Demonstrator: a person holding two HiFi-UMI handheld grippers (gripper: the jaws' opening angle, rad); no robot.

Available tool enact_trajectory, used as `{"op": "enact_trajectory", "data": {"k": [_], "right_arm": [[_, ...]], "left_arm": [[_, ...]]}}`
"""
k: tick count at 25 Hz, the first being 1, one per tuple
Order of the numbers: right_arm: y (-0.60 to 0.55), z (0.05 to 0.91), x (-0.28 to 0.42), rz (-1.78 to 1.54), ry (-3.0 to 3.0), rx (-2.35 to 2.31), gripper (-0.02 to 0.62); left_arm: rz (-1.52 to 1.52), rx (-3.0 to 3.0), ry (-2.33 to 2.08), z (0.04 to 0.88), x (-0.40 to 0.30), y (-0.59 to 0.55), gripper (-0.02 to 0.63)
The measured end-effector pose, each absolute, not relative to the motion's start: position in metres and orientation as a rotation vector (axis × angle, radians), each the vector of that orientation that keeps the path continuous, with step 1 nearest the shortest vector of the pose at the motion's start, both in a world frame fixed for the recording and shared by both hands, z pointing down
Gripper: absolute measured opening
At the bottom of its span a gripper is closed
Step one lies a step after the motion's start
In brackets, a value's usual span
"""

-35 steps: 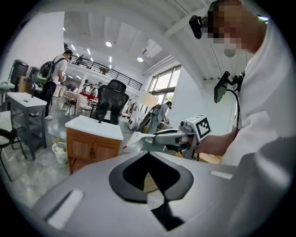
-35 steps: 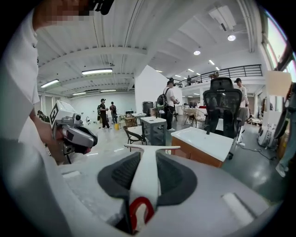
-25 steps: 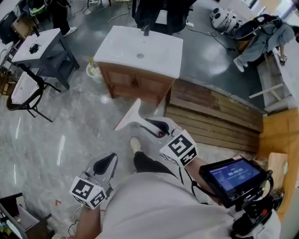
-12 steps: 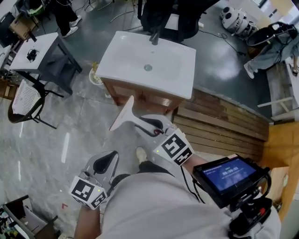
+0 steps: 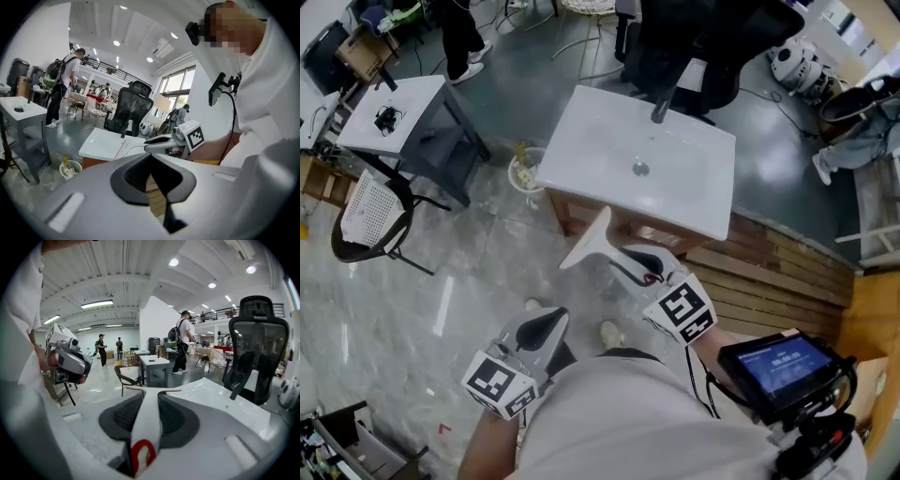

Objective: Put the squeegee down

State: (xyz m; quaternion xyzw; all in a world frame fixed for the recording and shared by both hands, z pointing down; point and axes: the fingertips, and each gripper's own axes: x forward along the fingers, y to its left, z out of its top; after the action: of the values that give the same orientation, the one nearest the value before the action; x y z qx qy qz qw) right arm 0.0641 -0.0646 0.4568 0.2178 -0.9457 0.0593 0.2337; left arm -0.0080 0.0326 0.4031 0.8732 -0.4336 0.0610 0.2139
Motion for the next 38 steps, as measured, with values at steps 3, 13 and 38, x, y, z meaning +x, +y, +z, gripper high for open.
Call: {"op": "enact_trajectory", "data": {"k": [3, 13, 38], "right_arm": [[-0.088, 0.451, 0.038, 0.21, -2.582, 0.728, 0.112], [-0.16, 0.468, -0.046, 0.474, -2.49, 1.205, 0.112], [-0.43, 0.56, -0.044, 0.637, -2.262, 1.64, 0.112]], "left_arm": [[0.163, 2.469, -1.144, 0.399, -0.048, 0.012, 0.006], [0.227, 2.586, -0.94, 0.39, -0.183, -0.022, 0.005], [0.349, 2.524, -0.871, 0.397, -0.207, -0.219, 0.005]]}}
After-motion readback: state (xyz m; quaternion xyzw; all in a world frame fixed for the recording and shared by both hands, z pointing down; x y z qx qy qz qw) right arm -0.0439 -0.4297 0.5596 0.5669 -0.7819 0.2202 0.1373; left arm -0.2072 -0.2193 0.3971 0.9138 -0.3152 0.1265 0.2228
